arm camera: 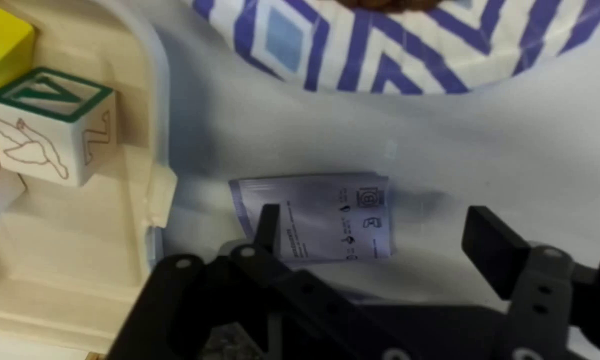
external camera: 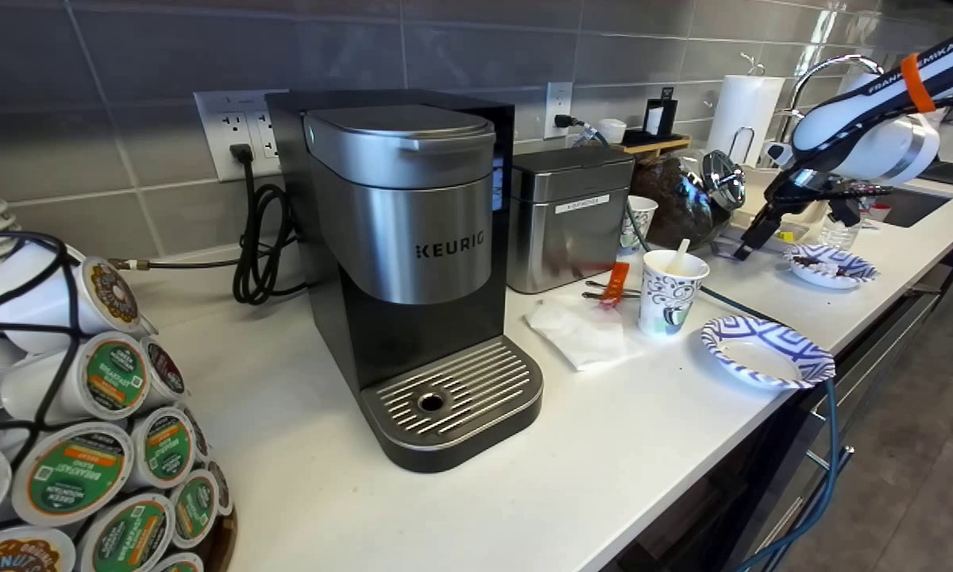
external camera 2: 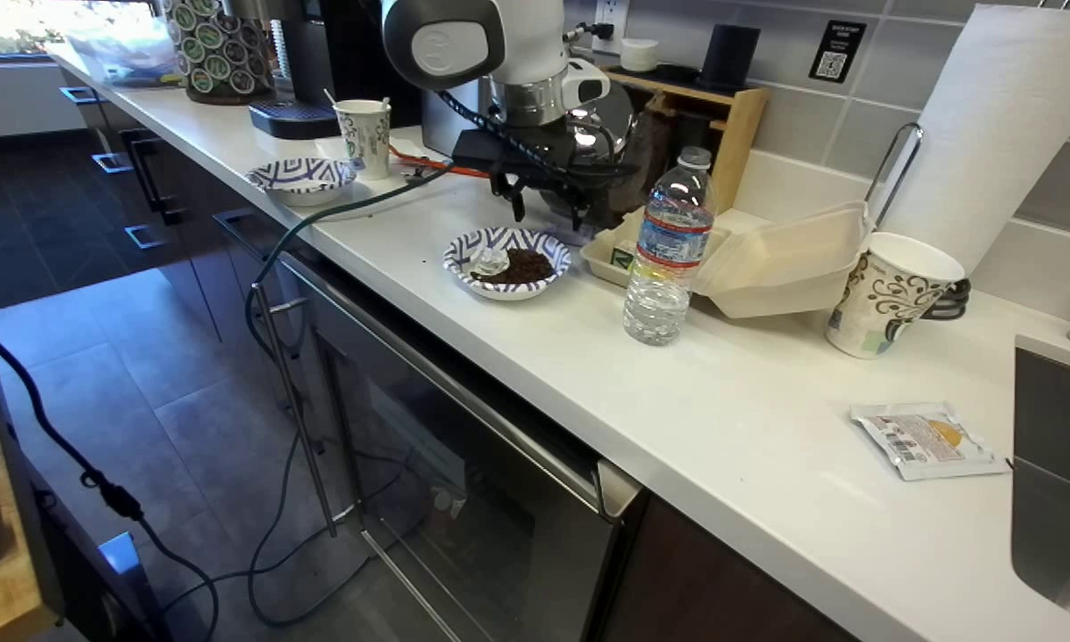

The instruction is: Pick up the small grey sachet close to the coffee jug and put it on the empty white plate

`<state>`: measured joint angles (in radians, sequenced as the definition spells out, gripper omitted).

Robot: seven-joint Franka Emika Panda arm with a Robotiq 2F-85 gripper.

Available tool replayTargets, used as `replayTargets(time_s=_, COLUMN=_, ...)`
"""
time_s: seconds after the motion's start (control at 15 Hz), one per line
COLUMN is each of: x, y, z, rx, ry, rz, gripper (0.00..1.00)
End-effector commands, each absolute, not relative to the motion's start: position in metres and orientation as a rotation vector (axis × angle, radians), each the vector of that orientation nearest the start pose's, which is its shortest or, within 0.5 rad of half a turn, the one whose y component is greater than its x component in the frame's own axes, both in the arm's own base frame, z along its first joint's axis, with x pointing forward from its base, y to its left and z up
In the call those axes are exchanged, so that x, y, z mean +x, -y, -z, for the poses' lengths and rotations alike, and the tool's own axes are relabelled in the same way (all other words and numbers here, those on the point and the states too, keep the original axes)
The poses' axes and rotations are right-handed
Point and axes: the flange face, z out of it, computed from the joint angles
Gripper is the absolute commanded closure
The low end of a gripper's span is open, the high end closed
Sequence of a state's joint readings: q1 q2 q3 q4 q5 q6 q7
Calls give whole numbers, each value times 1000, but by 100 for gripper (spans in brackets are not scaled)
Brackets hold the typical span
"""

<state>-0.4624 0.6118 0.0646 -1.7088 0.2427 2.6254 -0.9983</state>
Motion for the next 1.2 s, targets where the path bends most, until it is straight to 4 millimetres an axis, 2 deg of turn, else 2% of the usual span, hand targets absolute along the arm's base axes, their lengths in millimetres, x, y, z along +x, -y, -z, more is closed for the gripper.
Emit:
replayTargets(time_s=0.0, x=637, y=282, z=-263, rx=-3089, ry=601, rz=612, gripper=36)
replayTargets(time_s=0.2, x=636, y=282, z=-262, rx=-3096, ry=599, rz=598, gripper=63)
replayTargets(time_s=0.47, x=632, y=283, z=-256, rx=-3110, ry=585, rz=542, gripper=89)
replayTargets(time_s=0.53, x=632, y=284, z=-255, rx=-3114, ry=583, rz=532, gripper=100)
replayTargets(time_s=0.93, x=632, y=282, z=-256, rx=-3117, ry=596, rz=530, gripper=100)
replayTargets(time_s=1.13, x=610, y=274, z=-271, rx=-3068, ry=759, rz=505, gripper=100)
